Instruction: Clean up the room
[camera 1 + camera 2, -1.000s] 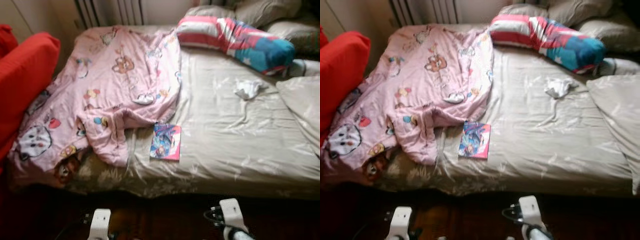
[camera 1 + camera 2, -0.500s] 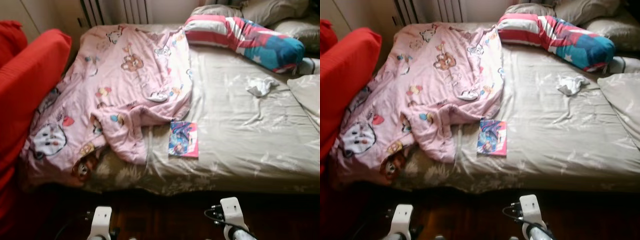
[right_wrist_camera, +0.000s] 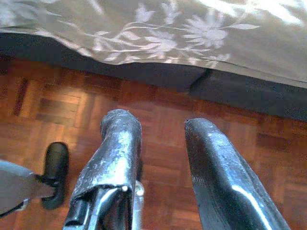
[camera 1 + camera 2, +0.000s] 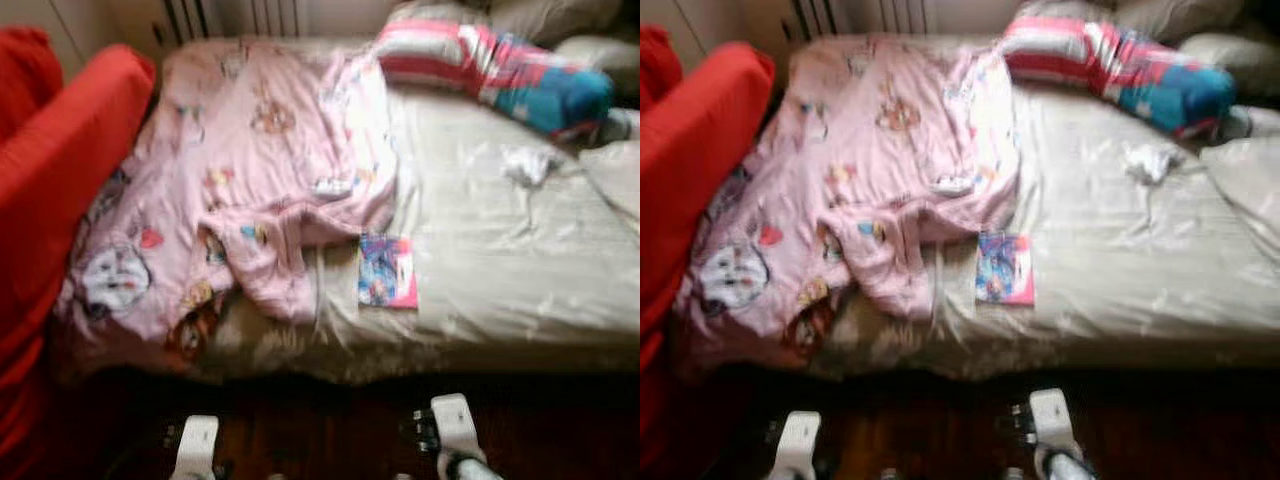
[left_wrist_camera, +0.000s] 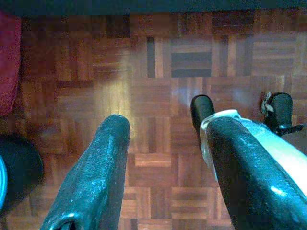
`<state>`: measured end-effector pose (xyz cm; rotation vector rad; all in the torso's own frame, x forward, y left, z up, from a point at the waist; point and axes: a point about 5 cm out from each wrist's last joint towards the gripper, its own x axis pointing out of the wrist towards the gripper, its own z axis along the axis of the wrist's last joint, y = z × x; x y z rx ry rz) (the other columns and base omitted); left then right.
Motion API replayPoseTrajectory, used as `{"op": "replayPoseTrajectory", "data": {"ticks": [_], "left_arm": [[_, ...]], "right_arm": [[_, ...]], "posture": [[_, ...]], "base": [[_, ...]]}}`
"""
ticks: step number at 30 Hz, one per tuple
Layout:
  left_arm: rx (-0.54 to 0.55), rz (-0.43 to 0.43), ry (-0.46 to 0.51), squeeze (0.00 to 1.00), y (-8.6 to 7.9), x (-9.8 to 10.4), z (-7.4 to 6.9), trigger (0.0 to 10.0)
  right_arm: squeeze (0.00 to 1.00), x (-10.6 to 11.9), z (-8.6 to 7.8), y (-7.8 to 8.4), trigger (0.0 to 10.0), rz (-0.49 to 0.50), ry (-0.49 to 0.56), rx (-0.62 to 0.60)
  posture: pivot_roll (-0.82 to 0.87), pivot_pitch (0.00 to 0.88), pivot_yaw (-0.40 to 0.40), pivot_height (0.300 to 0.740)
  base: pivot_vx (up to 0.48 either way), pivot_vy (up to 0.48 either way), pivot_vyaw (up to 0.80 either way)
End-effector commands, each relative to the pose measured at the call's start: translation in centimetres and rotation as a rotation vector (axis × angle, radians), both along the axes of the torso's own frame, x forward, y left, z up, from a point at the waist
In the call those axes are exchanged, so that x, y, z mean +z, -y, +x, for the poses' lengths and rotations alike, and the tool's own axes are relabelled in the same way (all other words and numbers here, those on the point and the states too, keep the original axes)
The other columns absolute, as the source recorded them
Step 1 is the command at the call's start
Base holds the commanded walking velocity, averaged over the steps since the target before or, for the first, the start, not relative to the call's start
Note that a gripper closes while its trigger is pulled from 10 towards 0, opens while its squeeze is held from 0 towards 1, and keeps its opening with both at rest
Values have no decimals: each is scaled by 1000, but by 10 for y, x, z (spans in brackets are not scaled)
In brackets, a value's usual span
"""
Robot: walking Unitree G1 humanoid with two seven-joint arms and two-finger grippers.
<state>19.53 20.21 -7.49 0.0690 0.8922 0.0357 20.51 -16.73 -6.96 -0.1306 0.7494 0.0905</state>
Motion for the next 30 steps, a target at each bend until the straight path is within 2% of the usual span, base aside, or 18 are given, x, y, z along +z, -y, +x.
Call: {"op": "replayPoseTrajectory", "data": {"ticks": [1, 27, 30], "left_arm": [[5, -3, -27, 0, 0, -4, -9, 10000], [6, -21, -35, 0, 2, -5, -9, 10000], [5, -23, -32, 0, 2, -5, -8, 10000]], "right_arm": [[0, -3, -5, 3, 10000, -5, -24, -5], [0, -4, -6, 4, 10000, 10, -36, -31], [0, -4, -6, 5, 10000, 29, -36, -74]], "posture": [[-86, 171, 41, 740], [-90, 154, 44, 740], [-89, 155, 44, 740]], "base": [[0, 0, 0], [0, 0, 0], [0, 0, 0]]}}
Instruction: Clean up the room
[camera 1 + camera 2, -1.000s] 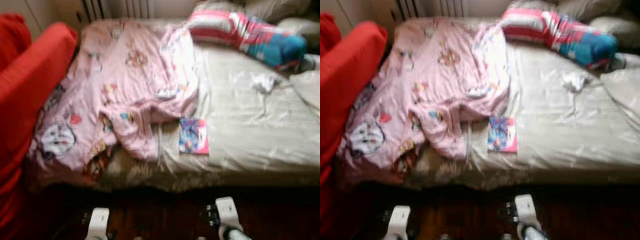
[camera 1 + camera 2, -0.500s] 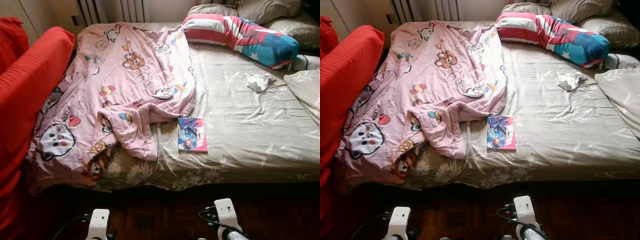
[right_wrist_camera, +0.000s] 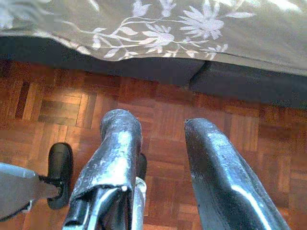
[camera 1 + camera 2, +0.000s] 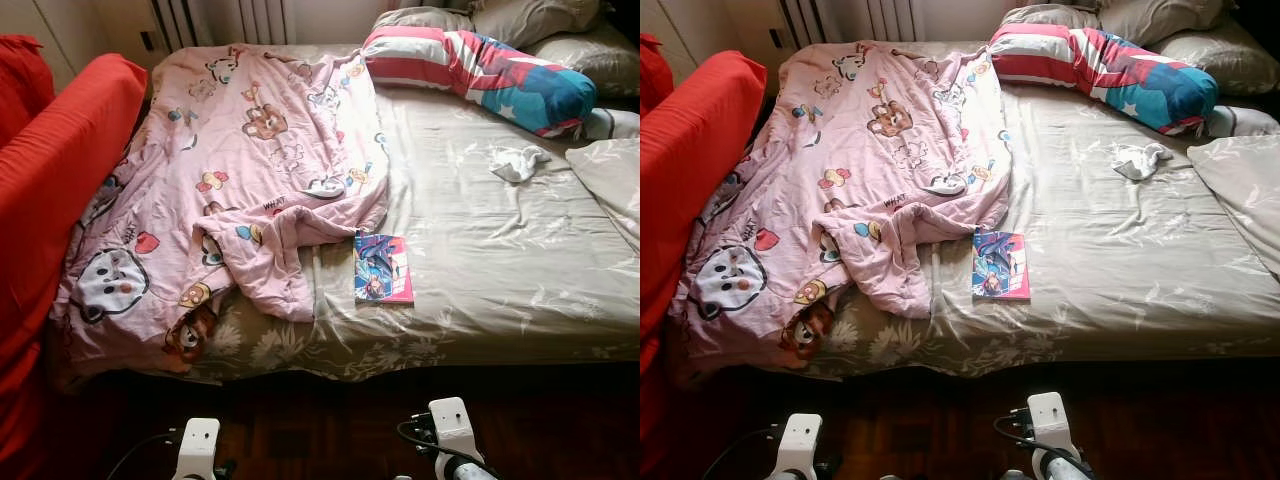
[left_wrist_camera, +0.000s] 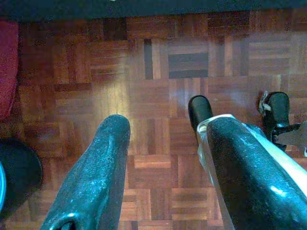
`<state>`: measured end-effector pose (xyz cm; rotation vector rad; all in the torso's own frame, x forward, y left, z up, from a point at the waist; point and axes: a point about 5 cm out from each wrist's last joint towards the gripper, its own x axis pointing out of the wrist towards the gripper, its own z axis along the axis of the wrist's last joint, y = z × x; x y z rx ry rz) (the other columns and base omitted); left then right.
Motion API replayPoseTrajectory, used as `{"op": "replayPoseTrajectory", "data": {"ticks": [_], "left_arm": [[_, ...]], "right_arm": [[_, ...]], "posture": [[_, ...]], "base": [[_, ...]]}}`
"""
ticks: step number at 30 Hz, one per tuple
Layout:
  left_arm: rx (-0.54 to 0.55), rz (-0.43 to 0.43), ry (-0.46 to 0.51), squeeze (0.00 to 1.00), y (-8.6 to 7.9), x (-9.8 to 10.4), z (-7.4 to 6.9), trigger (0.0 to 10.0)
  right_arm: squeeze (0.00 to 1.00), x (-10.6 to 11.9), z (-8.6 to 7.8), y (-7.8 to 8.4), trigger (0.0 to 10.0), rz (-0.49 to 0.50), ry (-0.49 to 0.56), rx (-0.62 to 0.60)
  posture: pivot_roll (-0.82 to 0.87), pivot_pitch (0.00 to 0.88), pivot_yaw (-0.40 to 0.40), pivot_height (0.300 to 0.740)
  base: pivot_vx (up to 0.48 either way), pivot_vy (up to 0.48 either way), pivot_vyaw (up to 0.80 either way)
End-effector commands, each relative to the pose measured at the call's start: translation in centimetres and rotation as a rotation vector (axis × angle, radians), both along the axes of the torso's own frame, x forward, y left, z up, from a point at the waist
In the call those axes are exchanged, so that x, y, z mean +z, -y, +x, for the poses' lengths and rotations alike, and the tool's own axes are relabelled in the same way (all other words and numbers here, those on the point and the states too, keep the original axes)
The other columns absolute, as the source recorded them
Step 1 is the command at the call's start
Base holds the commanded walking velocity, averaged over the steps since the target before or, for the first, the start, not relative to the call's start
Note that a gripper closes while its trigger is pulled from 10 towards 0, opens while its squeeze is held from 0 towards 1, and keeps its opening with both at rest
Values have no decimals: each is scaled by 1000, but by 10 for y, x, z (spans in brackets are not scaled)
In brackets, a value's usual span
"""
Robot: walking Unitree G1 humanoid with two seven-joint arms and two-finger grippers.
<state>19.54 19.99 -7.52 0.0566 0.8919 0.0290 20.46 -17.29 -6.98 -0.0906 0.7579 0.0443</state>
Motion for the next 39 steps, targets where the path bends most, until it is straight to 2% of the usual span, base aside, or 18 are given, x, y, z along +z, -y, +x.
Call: {"op": "replayPoseTrajectory", "data": {"ticks": [1, 5, 8, 16, 21, 27, 32, 36, 39], "left_arm": [[5, -10, -30, 0, 0, -4, -7, 10000], [5, -10, -28, 0, 0, -4, -6, 10000], [5, -11, -25, 0, 1, -3, -6, 10000], [4, -13, -16, 0, 1, -2, -4, 10000], [2, -14, -13, 0, 2, -2, -3, 10000], [2, -14, -10, 0, 2, -1, -2, 10000], [2, -13, -11, 0, 3, -2, -2, 10000], [3, -13, -13, 0, 3, -2, -3, 10000], [8, -15, -8, 0, 4, -3, -4, 10000]], "right_arm": [[0, -4, -6, 1, 10000, 25, -29, -44], [0, -3, -5, 3, 10000, 34, -31, -59], [0, -4, -6, 7, 10000, 37, -32, -67], [0, -7, -18, 21, 10000, 25, -38, -67], [0, -8, -20, 21, 10000, 27, -44, -70], [0, -6, -11, 3, 10000, 36, -40, -52], [0, -5, -8, -6, 10000, 41, -28, -40], [0, -3, -4, -6, 10000, 39, -9, -31], [0, 6, 9, 1, 10000, 34, 52, -20]], "posture": [[-89, 156, 44, 740], [-89, 159, 43, 740], [-89, 159, 42, 740], [-87, 163, 41, 740], [-86, 168, 41, 740], [-85, 170, 41, 740], [-85, 170, 40, 740], [-86, 170, 38, 740], [-90, 168, 31, 740]], "base": [[244, 0, 0], [251, 0, 0], [264, 0, -800], [268, 0, -100], [267, 0, 0], [268, 0, 0], [212, 0, 0], [0, 0, 0], [0, 0, 0]]}}
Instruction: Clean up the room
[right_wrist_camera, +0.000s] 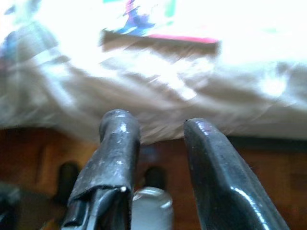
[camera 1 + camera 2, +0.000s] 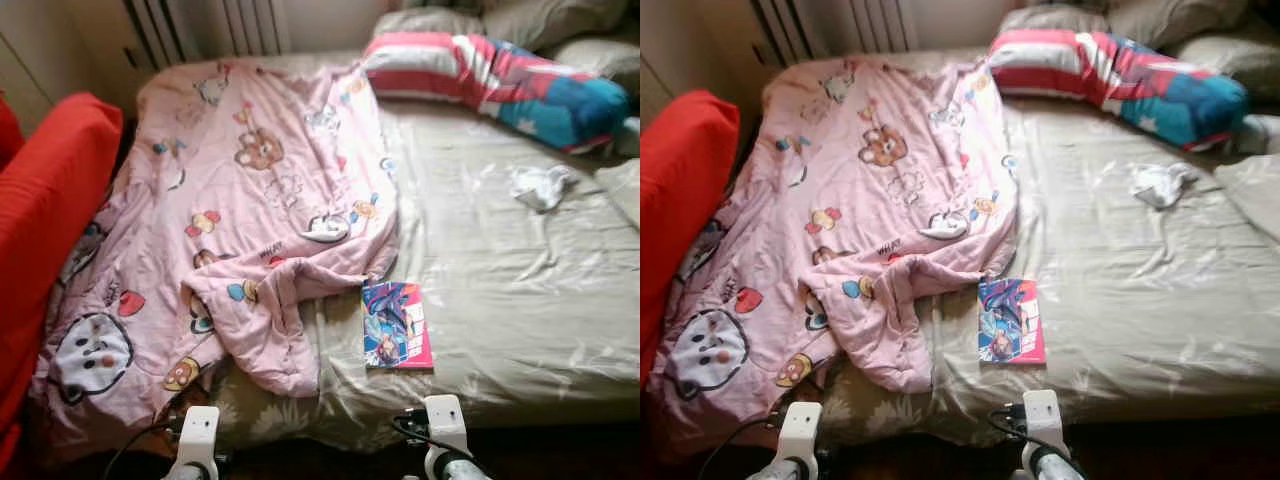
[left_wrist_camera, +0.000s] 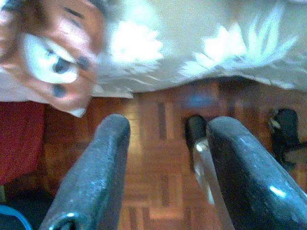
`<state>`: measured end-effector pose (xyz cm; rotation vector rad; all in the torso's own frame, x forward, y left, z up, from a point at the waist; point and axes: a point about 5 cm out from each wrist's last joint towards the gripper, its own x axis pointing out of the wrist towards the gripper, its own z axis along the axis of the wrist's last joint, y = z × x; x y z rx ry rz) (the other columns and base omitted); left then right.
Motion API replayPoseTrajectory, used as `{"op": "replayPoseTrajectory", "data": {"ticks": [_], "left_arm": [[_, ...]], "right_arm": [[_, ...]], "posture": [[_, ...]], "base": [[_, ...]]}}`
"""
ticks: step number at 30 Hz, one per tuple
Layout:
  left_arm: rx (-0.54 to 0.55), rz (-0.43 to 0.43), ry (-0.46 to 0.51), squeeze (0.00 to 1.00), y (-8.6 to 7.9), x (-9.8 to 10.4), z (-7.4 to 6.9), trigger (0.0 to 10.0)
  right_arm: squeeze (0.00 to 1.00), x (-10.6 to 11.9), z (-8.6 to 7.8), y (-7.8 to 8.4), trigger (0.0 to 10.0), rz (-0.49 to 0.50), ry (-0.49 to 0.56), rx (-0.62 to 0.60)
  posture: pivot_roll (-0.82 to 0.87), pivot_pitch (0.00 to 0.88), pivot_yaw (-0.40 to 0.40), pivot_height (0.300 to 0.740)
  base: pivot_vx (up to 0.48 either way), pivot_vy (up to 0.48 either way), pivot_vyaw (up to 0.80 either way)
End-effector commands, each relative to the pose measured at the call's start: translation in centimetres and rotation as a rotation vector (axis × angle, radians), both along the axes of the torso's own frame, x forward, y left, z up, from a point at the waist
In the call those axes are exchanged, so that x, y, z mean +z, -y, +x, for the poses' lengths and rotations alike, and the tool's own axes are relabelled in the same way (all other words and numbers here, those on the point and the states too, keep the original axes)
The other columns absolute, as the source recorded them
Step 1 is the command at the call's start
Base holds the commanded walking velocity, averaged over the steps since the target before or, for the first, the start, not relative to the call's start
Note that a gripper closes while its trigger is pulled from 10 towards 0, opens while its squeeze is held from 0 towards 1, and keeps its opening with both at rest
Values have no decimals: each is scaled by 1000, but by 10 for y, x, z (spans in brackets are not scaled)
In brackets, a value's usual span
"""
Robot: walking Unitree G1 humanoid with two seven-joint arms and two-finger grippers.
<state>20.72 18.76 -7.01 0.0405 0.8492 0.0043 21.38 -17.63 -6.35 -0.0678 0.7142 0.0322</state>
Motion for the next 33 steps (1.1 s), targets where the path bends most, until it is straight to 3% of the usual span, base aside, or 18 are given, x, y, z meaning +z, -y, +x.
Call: {"op": "replayPoseTrajectory", "data": {"ticks": [1, 7, 14, 17, 18, 22, 27, 33], "left_arm": [[29, 9, -48, 0, -8, -8, -15, 10000], [33, 2, -43, 0, -5, -7, -13, 10000], [36, 2, 5, 0, -7, -3, -8, 10000], [68, -17, 144, 0, -13, 13, 14, 10000], [68, -17, 144, 0, -13, 13, 14, 10000], [69, -35, 300, 0, -9, 32, 36, 10000], [75, -50, 410, 0, -7, 45, 47, 10000], [86, -52, 516, 0, -12, 55, 47, 10000]], "right_arm": [[0, 5, 6, 3, 10000, 13, 39, 5], [0, 16, 20, 11, 10000, -12, 90, 51], [0, 29, 32, 17, 10000, 6, 195, 15], [0, 38, 41, 10, 10000, 23, 277, 27], [0, 38, 41, 10, 10000, 23, 277, 27], [0, 44, 44, 6, 10000, 22, 346, 42], [0, 50, 42, 6, 10000, 30, 418, 39], [0, 54, 37, 5, 10000, 43, 490, 26]], "posture": [[-92, 167, 29, 740], [-96, 164, 16, 740], [-98, 162, 7, 740], [-105, 161, 2, 740], [-105, 161, 2, 740], [-116, 151, -1, 740], [-128, 143, -6, 740], [-132, 137, -5, 740]], "base": [[0, 0, 0], [0, 0, 0], [0, 0, 0], [0, 0, 0], [0, 0, 0], [0, 0, 0], [0, 0, 0], [0, 0, 0]]}}
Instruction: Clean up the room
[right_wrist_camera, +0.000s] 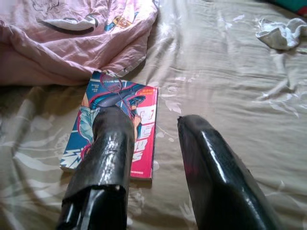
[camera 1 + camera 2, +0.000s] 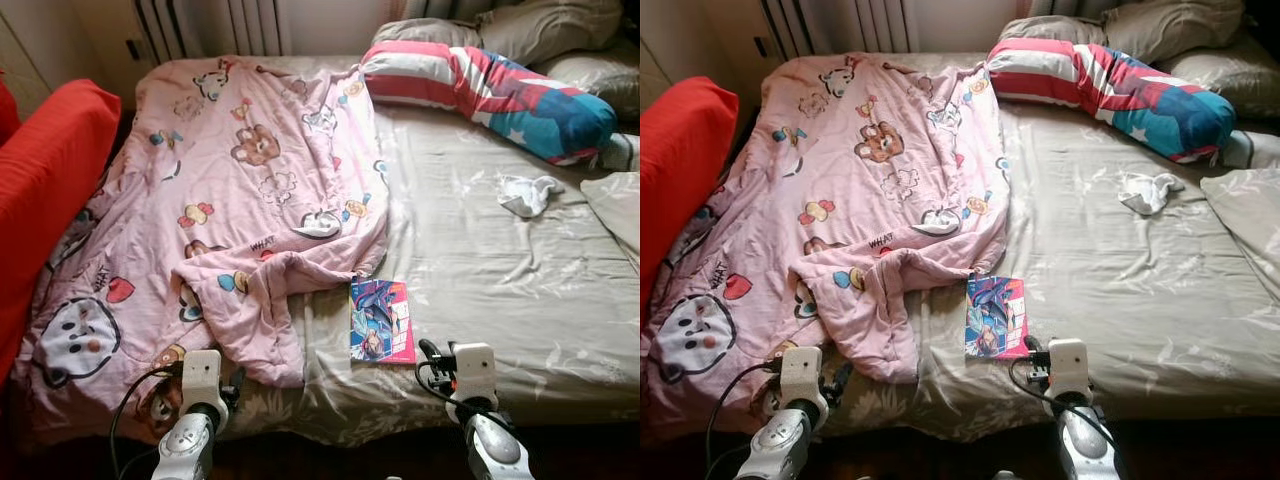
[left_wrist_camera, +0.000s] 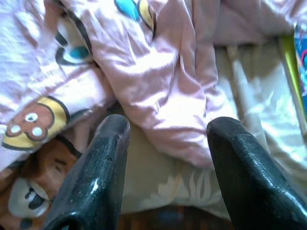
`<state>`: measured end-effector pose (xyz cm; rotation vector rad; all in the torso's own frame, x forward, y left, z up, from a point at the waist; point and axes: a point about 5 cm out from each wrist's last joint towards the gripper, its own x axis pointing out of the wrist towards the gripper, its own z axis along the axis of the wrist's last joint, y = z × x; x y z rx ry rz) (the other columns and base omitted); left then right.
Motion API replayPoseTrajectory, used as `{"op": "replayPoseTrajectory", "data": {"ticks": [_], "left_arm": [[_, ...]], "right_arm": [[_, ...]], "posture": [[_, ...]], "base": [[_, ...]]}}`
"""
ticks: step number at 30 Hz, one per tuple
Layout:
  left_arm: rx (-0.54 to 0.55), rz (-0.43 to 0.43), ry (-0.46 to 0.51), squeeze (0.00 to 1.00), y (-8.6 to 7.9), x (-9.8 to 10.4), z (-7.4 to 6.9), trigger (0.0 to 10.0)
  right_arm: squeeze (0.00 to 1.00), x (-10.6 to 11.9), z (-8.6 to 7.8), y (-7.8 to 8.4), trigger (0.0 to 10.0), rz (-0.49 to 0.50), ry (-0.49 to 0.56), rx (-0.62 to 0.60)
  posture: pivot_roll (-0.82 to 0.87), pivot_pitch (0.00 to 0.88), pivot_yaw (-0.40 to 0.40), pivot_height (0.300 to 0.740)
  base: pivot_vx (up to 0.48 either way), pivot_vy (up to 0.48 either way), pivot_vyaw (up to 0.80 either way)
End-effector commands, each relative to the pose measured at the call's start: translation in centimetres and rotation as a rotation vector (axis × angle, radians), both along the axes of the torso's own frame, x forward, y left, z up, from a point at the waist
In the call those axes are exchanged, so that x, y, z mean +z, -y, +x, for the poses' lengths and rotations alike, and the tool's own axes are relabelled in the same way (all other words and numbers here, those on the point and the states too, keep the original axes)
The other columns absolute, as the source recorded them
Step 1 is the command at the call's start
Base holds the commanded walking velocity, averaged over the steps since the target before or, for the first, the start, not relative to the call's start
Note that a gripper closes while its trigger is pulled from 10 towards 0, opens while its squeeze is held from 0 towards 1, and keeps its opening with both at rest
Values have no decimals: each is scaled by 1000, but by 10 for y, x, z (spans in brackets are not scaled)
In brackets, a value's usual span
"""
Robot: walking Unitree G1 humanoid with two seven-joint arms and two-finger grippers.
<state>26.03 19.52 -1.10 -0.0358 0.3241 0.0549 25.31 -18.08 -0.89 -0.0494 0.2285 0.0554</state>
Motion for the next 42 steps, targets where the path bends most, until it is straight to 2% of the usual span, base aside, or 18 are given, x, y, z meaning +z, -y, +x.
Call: {"op": "replayPoseTrajectory", "data": {"ticks": [1, 10, 13, 24, 42], "left_arm": [[18, -2, 4, 0, -5, -3, -7, 10000], [-2, -5, 24, 0, 5, 4, 4, 10000], [-13, -10, 31, 0, 8, 4, 5, 10000], [-28, -5, 42, 0, 9, 8, 8, 10000], [-44, -13, 33, 0, 12, 7, 9, 10000]], "right_arm": [[0, -1, -4, 0, 10000, 10, 10, -3], [0, 1, 0, -2, 10000, -5, 8, -27], [0, -2, 0, -2, 10000, -10, -22, -39], [0, -10, -3, -5, 10000, -13, -77, -41], [0, -16, -5, -4, 10000, -12, -125, -46]], "posture": [[-131, 135, -4, 740], [-138, 122, 1, 740], [-137, 119, 5, 740], [-133, 127, 10, 661], [-128, 137, 8, 661]], "base": [[0, 0, 0], [0, 0, 0], [0, 0, 0], [0, 0, 0], [0, 0, 0]]}}
